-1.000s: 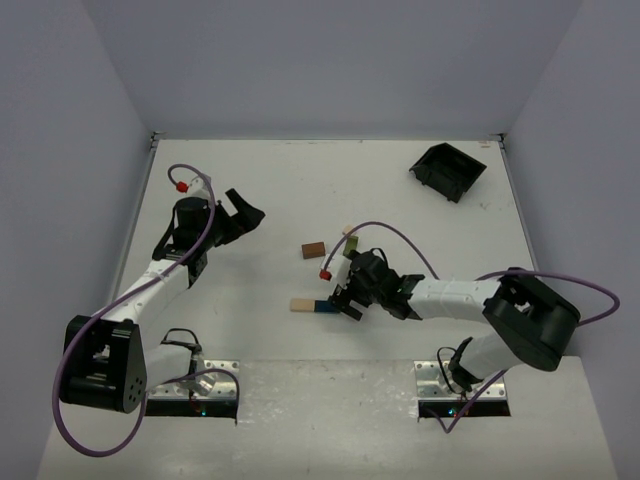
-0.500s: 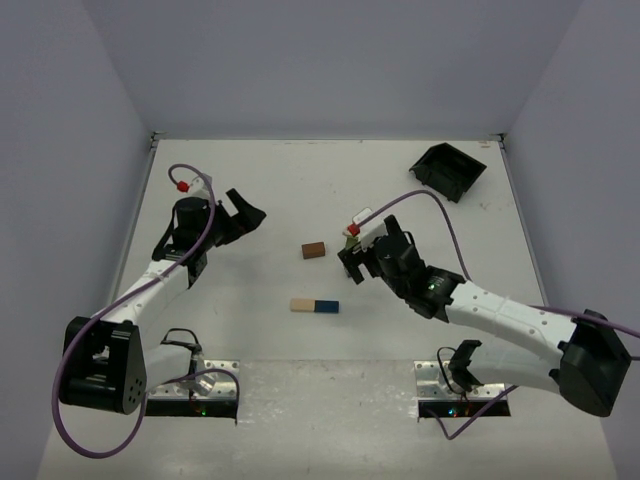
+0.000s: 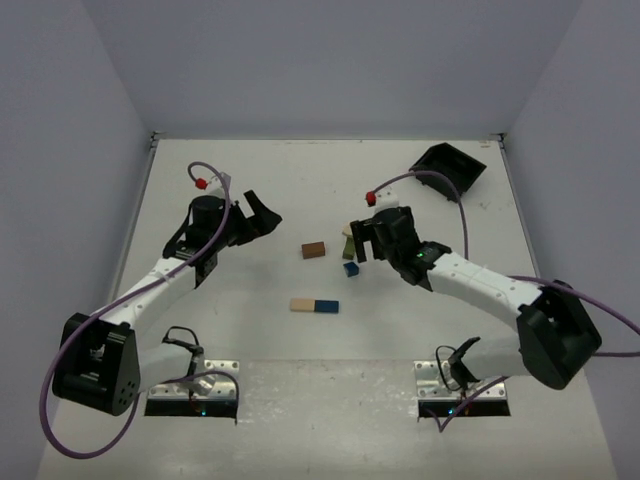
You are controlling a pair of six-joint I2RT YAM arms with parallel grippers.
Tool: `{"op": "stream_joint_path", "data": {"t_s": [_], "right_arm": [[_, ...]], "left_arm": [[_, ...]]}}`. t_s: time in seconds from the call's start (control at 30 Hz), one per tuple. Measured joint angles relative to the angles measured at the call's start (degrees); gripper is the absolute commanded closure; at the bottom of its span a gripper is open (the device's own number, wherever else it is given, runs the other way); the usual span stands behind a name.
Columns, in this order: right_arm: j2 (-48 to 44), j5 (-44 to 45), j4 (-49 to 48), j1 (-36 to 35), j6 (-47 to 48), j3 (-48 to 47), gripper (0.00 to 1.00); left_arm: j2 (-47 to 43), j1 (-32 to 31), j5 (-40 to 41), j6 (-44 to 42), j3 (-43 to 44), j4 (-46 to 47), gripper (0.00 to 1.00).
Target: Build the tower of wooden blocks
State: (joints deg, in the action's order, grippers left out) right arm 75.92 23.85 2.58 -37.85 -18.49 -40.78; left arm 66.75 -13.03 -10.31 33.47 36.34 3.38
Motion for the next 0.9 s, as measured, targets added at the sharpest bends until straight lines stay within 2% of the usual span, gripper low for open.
{"op": "stream_joint_path", "data": {"t_s": [0.1, 0.13, 0.17, 0.3, 0.47, 0.63, 0.77, 0.9], "right_arm": [[8.9, 0.3, 3.1, 0.0, -1.5, -8.5, 0.02], [12.1, 0.4, 4.1, -0.1, -2.1, -11.8, 0.04], [14.9, 0.5, 5.2, -0.1, -2.8, -14.8, 0.11], [22.8, 1.4, 8.2, -0.2, -5.2, -21.3, 0.15], [30.1, 1.5, 12.6, -0.2, -9.3, -24.6, 0.15], [33.6, 1.8, 16.1, -0.2, -14.0, -26.6, 0.18], [35.8, 2.6, 17.0, -0.1, -17.6, -28.8, 0.25], [37.7, 3.0, 17.2, -0.1, -19.9, -29.9, 0.36]], "left_arm": [[0.3, -1.4, 0.7, 0.0, 0.8, 0.0, 0.00], [0.4, -1.7, 0.8, -0.1, 1.0, 0.0, 0.00], [0.5, -1.8, 0.9, -0.1, 1.0, 0.0, 0.00], [0.6, -2.0, 1.8, -0.5, 1.1, -0.3, 0.00], [0.6, -2.0, 2.8, -1.0, 1.1, -0.8, 0.00], [0.6, -2.0, 3.1, -1.4, 1.1, -0.9, 0.00], [0.6, -2.0, 3.2, -1.6, 1.1, -1.0, 0.00], [0.6, -2.0, 3.3, -1.7, 1.1, -1.0, 0.00]]}}
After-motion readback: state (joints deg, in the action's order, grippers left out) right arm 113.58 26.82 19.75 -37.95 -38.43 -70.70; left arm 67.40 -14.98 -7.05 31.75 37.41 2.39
